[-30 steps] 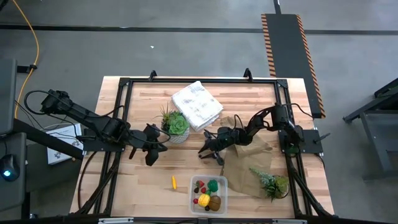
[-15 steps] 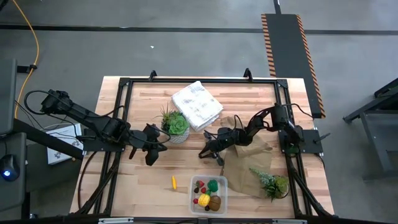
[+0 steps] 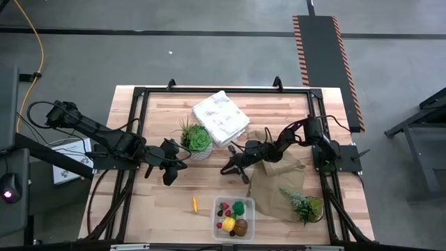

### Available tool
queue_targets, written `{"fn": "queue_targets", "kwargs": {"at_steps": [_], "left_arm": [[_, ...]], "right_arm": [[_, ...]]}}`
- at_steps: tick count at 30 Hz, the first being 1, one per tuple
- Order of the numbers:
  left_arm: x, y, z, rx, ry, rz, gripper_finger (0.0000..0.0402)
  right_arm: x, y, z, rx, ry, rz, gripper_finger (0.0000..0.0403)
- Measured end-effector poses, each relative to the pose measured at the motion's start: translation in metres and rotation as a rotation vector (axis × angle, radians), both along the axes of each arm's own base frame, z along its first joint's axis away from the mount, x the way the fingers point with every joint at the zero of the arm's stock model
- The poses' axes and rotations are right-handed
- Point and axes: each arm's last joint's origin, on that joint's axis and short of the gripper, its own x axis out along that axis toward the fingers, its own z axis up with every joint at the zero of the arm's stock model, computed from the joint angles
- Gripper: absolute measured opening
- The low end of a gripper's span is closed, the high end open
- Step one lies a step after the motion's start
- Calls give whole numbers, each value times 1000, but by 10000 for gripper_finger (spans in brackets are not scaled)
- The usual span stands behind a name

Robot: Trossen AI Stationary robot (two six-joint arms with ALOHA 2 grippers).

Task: Pick and placing Produce into tupperware
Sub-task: Put the dark purple blueberry into the transparent bin

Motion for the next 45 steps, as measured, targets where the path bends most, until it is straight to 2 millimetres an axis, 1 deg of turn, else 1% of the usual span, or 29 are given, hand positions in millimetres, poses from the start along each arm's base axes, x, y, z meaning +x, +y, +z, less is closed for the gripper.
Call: {"fn": "queue_targets", "kwargs": {"at_steps": [4,9,11,16,19,26,30,33,38,45], "left_arm": [[0,0,0,0,0,0,5],[0,0,0,0,0,0,5],[0,0,0,0,0,0,5],[0,0,0,5,1,-5,5],[0,0,0,6,0,-6,5],[0,0,0,-7,1,-8,5],[0,0,0,-8,1,-8,5],[0,0,0,-8,0,-9,5],[0,0,0,-11,0,-6,5],[0,0,0,-28,-1,8,5]], "right_arm": [[0,0,2,12,-13,1,42],[2,1,11,92,-70,40,42],[2,0,17,108,-88,36,42],[3,-6,41,140,-149,52,42],[3,-6,51,170,-158,72,42],[0,-2,72,289,-141,190,42],[-4,1,85,329,-127,291,42],[-6,7,89,365,-92,364,42],[-9,25,88,373,-40,485,42],[-12,47,84,349,-15,539,42]]}}
